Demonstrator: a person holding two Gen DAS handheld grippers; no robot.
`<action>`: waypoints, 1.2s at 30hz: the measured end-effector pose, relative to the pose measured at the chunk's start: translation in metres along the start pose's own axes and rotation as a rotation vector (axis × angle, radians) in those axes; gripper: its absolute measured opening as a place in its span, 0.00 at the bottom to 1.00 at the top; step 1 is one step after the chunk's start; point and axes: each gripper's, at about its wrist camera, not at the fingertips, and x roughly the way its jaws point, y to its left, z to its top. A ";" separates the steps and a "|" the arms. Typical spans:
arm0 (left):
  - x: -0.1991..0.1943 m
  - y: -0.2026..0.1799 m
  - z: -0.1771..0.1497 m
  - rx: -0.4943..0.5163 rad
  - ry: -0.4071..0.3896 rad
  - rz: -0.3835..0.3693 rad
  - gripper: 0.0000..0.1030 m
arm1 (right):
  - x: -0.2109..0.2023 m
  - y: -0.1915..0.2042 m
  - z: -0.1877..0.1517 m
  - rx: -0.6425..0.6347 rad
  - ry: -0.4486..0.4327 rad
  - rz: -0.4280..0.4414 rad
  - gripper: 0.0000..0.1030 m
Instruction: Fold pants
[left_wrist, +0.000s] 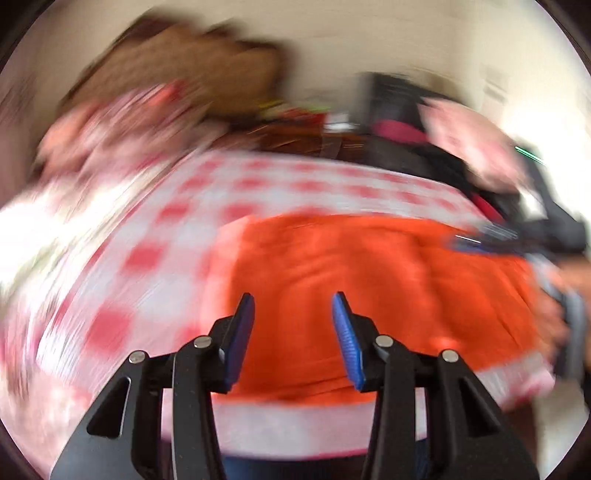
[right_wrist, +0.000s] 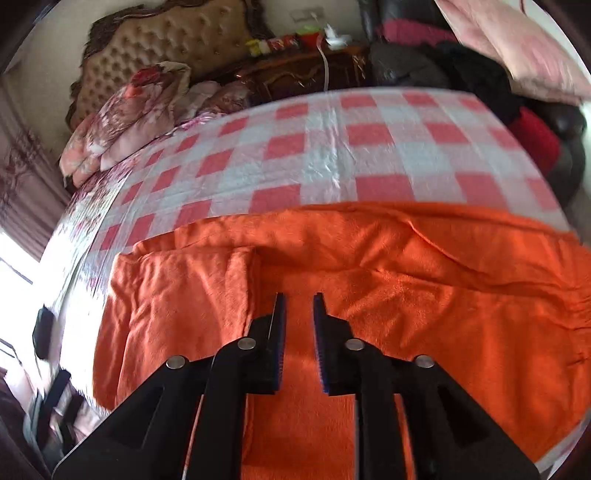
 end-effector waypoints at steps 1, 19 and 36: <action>0.002 0.015 -0.001 -0.029 0.030 0.024 0.39 | -0.004 0.011 -0.006 -0.047 -0.005 0.009 0.18; 0.031 0.045 -0.029 -0.028 0.157 0.127 0.25 | 0.027 0.060 -0.064 -0.387 0.073 -0.167 0.51; -0.008 0.082 -0.019 -0.102 0.029 0.172 0.29 | 0.035 0.043 -0.055 -0.315 0.068 -0.212 0.83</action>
